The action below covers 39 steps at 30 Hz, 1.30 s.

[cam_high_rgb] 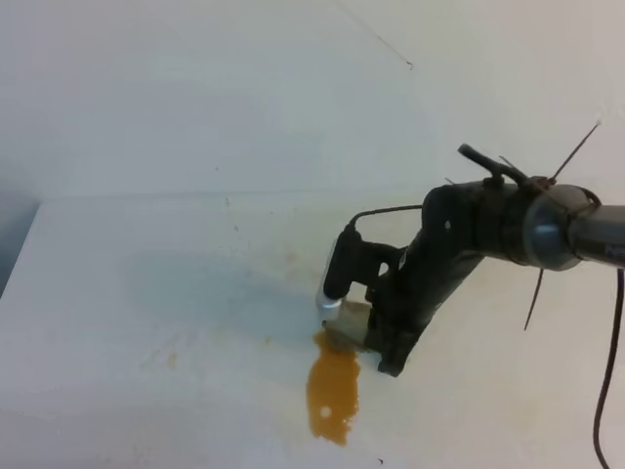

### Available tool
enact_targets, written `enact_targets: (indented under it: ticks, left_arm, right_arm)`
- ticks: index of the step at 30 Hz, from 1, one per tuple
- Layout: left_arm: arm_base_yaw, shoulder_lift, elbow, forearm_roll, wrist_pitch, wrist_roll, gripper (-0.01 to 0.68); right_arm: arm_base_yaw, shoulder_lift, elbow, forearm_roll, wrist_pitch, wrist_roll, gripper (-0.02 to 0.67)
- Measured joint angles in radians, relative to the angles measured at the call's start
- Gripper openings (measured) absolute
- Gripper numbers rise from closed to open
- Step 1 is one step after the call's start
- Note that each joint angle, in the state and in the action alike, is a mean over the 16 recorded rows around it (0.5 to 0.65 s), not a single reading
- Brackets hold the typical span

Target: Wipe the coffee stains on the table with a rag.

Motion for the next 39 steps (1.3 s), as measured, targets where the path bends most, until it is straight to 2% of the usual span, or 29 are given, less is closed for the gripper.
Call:
enact_targets:
  ticks: [7, 15, 39]
  left_arm:
    - [0.0, 0.0, -0.007, 0.0, 0.0, 0.0, -0.004]
    - [0.0, 0.0, -0.005, 0.0, 0.0, 0.0, -0.004]
    - [0.0, 0.0, -0.014, 0.0, 0.0, 0.0, -0.004]
  right_arm:
    - [0.089, 0.009, -0.004, -0.102, 0.034, 0.039, 0.037]
    - [0.138, -0.004, 0.007, -0.097, 0.076, 0.056, 0.037]
    - [0.15, -0.172, 0.243, 0.239, -0.022, -0.06, 0.037]
